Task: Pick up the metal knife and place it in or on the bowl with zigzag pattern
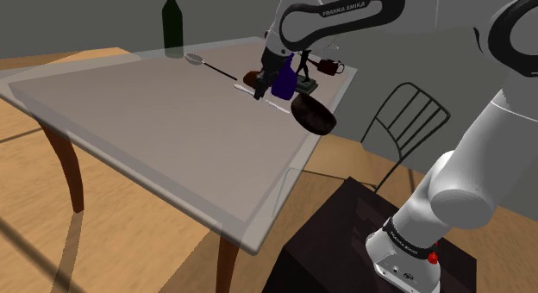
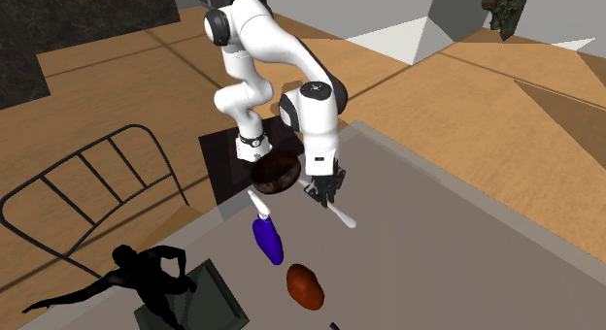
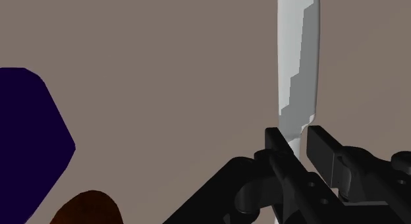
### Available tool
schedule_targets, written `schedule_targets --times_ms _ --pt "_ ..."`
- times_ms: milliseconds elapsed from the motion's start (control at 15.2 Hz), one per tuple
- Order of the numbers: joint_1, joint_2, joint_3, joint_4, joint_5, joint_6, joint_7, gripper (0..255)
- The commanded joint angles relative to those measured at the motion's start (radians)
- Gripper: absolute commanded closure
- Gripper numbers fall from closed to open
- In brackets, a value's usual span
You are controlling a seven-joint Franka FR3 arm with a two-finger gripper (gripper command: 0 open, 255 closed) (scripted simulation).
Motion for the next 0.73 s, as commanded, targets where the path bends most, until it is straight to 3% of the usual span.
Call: schedule_targets --times_ms 0,660 --pt "0.0 -0.007 0.0 0.02 -0.001 -0.028 0.001 255" --pt "-0.001 -0.032 0.0 0.126 -0.002 -0.158 0.006 255"
